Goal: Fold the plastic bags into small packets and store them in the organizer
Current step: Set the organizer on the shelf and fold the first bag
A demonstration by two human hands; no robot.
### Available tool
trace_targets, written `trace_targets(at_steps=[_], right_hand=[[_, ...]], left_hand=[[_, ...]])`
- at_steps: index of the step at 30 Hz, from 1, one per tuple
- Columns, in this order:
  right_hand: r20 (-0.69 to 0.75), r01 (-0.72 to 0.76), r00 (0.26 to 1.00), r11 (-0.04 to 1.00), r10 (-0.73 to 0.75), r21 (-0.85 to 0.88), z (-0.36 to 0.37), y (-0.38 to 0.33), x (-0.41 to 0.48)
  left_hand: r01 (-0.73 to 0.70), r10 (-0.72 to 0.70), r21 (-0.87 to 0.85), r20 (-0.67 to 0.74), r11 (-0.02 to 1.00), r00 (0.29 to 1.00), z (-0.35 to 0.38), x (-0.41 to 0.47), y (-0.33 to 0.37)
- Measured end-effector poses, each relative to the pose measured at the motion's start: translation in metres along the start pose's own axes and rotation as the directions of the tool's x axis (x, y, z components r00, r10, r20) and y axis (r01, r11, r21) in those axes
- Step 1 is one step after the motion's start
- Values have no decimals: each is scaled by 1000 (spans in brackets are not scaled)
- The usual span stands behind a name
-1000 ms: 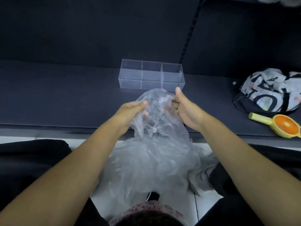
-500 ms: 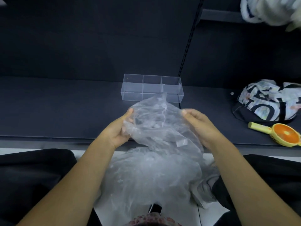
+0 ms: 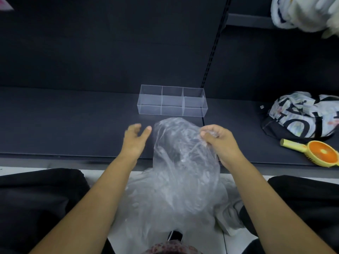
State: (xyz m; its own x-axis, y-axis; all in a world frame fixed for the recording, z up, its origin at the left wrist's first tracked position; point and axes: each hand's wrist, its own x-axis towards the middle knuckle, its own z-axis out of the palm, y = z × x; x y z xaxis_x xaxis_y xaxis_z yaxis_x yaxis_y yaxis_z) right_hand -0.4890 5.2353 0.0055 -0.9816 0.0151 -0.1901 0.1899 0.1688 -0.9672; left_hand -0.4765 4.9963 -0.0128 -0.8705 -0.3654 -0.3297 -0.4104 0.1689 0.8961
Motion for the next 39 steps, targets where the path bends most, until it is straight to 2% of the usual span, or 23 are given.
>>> trace_targets(at_steps=[1,3,5,6,8,10,12,15,19,22,24,26,27,29,32,34,35,37,39], right_hand=[[-21,-10,1000,1000,10,22,-2,-1,1],[-36,-39,998,992,44,118,-5,-3,1],[-25,-65,997,968,73,243,-5,-5,0],[0,-78,997,951,81,301,-5,-6,0],[86,-108,993,908,80,405,-6,-8,1],[182,-151,981,862,70,484,-10,-10,2],[262,-187,964,832,51,523,-12,-11,1],[326,-213,945,812,30,543,-11,-13,-2],[339,-247,939,803,59,542,-2,-14,-6],[222,-233,967,798,127,556,0,-11,-5],[65,-161,987,878,148,451,-6,-9,-2],[-102,-62,992,988,77,140,-16,-5,1],[-164,-23,986,1000,23,4,-21,-2,3],[-217,40,974,992,-66,-121,-25,2,5],[-198,143,964,972,-180,-187,-21,3,3],[-154,174,968,973,-197,-152,-16,0,1],[-120,168,976,979,-181,-112,-14,-1,0],[-1,48,999,997,-48,-61,-11,-1,1],[105,-61,992,992,73,-112,-6,3,0]], left_hand=[[-167,170,56,-69,984,983,0,-1,2],[-469,477,112,-57,876,877,5,-11,14],[-643,639,137,75,754,765,18,-26,28],[-673,654,160,159,722,740,26,-32,31],[-652,582,245,303,718,755,42,-40,27],[-536,439,290,339,792,832,51,-39,11],[-424,341,219,333,879,879,53,-37,-1],[-342,296,83,338,936,893,58,-36,-2],[-260,279,-101,313,960,908,68,-39,2],[-225,254,-127,304,966,918,68,-35,0],[-204,230,-123,262,971,937,62,-28,0],[-197,216,-112,193,974,957,55,-19,0],[-193,209,-105,167,976,964,52,-16,1],[-208,216,-74,139,975,966,47,-13,2],[-288,291,-42,128,957,948,43,-12,4],[-361,363,-38,112,932,925,41,-12,7],[-388,389,-30,110,921,915,41,-12,8],[-415,415,-24,120,909,902,40,-14,10],[-429,426,-4,127,903,896,41,-17,10]])
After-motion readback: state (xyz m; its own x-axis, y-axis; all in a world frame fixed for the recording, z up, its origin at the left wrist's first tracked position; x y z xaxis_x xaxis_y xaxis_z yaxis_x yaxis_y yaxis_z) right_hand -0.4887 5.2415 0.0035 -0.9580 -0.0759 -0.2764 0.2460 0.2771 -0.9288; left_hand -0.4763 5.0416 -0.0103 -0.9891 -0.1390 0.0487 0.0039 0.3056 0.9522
